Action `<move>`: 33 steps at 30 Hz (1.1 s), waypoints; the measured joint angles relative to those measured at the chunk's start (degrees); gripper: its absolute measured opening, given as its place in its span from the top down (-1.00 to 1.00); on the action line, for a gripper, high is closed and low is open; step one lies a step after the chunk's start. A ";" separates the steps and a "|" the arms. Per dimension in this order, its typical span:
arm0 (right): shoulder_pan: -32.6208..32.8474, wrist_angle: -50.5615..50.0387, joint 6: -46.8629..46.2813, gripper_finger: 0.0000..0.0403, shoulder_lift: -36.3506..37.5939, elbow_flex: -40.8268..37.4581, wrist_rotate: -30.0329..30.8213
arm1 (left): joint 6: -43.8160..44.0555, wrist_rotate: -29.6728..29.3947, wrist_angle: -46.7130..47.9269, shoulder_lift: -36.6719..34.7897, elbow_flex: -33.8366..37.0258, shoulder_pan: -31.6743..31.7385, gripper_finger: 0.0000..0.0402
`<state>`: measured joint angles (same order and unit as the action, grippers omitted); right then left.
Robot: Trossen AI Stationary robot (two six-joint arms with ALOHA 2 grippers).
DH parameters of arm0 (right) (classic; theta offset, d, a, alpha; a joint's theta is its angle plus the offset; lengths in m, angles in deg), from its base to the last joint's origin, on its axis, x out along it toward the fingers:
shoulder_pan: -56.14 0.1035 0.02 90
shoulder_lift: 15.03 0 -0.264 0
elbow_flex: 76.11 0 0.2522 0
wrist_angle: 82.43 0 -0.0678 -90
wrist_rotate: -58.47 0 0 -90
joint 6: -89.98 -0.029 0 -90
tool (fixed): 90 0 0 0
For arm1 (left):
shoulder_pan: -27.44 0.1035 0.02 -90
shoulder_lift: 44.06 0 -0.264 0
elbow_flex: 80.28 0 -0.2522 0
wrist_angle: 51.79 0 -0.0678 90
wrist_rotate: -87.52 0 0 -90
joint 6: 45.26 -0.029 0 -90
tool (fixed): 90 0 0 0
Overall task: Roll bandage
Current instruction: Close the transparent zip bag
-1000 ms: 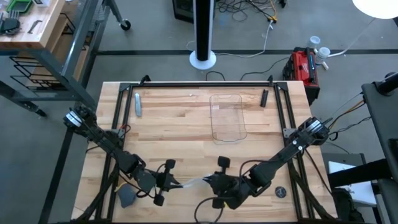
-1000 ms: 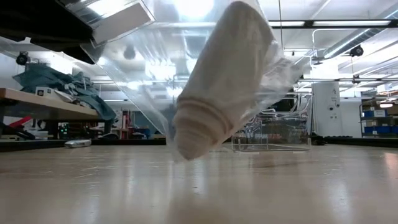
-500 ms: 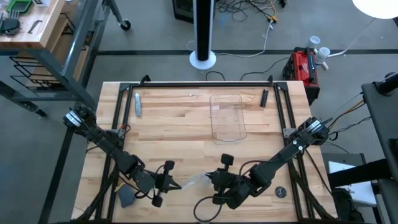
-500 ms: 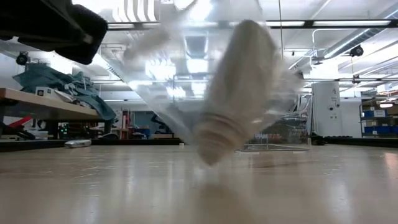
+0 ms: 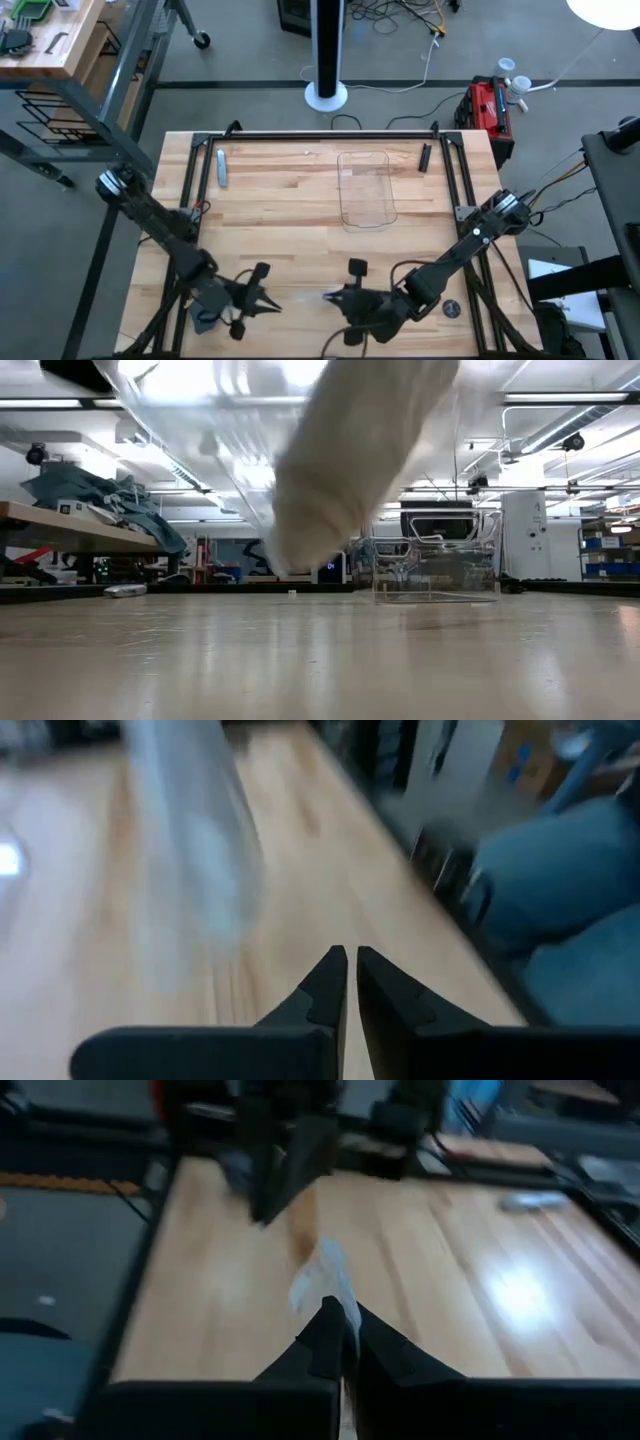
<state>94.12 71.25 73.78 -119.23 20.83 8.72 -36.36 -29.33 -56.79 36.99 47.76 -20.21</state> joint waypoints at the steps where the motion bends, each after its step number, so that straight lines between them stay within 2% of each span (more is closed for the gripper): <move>1: 0.39 1.82 1.63 1.00 0.00 0.00 -0.21 | -2.24 -1.73 -1.85 -1.02 0.20 -0.89 0.96; 5: 1.99 8.63 8.28 1.00 0.06 0.00 -1.33 | -12.63 -6.98 -10.24 -4.37 2.21 -5.03 0.99; 10: 5.14 16.05 16.78 1.00 1.14 0.00 -1.73 | -29.35 -7.08 -28.64 -6.70 5.95 -10.55 0.97; 13: 6.27 23.23 23.45 1.00 1.03 0.00 -2.51 | -36.00 -7.21 -38.28 -6.96 8.38 -11.25 0.97; 16: 6.29 29.20 27.69 1.00 0.55 0.00 -4.76 | -36.70 -7.23 -41.81 -6.96 10.62 -11.16 0.99; 21: 5.79 30.00 29.36 1.00 0.04 0.00 -5.77 | -31.60 -8.51 -43.16 -6.94 13.44 -10.47 0.89; 29: 4.49 31.06 29.69 1.00 0.04 0.00 -5.26 | -27.82 -8.71 -42.99 -6.25 13.19 -9.17 0.40; 33: 3.14 30.91 28.65 1.00 0.04 0.00 -0.82 | -27.81 -8.77 -41.01 -3.87 11.45 -8.13 0.14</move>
<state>97.26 102.16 102.44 -119.19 20.83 7.89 -64.17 -38.10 -97.80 33.12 59.21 -28.34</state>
